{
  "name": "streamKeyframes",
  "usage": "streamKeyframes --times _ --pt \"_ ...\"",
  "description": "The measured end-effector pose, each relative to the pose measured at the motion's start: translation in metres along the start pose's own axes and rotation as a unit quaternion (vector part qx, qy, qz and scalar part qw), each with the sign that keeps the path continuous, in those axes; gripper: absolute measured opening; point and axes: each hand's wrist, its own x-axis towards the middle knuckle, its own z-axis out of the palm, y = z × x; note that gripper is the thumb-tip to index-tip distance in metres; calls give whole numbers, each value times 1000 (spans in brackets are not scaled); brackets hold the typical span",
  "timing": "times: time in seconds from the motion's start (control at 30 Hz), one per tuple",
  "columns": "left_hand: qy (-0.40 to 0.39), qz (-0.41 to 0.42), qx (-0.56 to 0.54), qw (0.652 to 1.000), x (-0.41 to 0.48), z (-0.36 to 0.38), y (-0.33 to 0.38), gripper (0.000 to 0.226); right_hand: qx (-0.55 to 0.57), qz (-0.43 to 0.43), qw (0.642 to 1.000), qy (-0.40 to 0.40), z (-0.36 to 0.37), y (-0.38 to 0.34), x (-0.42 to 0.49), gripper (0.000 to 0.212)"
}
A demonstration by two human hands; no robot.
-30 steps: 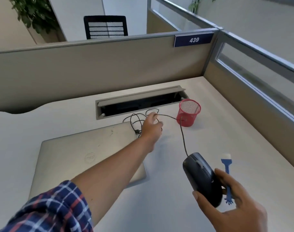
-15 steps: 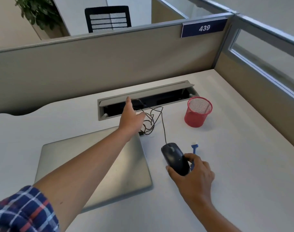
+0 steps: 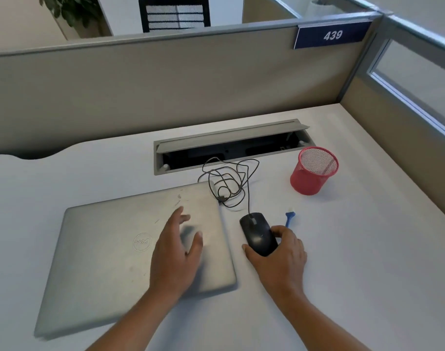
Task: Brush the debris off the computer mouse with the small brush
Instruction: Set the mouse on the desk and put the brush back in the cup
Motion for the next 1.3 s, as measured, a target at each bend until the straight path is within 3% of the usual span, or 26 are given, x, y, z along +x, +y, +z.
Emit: streamKeyframes --times 0.23,0.33,0.43,0.5,0.63,0.77,0.9,0.97,1.03,1.17,1.3 --pt "20 -41 -51 998 -38 -12 -3 50 -39 15 999 9 -17 -10 -11 80" --pt "19 -50 -106 993 -48 -13 16 41 48 -8 999 -5 -35 -20 -29 42" --pt "-38 -74 -176 981 -59 -8 43 23 127 -52 989 -51 -49 -31 -51 14" --pt "-82 -114 -249 958 -64 -4 63 12 159 -72 982 -76 -55 -37 -65 16" --pt "-169 -172 -320 916 -71 2 88 24 200 -69 969 -130 -60 -39 -85 30" --pt "-175 -184 -378 890 -77 4 99 19 195 -86 962 -171 -63 -40 -92 31" --pt "-156 -134 -346 915 -79 -1 97 18 171 -92 961 -194 -77 -45 -90 27" --pt "-137 -91 -299 940 -77 -4 94 18 181 -71 967 -167 -84 -47 -80 31" --pt "-145 -55 -248 956 -76 -8 89 17 187 -62 970 -139 -90 -55 -66 20" --pt "-187 17 -159 969 -80 -10 82 12 184 -84 958 -205 -97 -71 -50 14" --pt "-155 22 -126 980 -84 -10 68 26 140 -117 956 -228 -95 -74 -43 14"
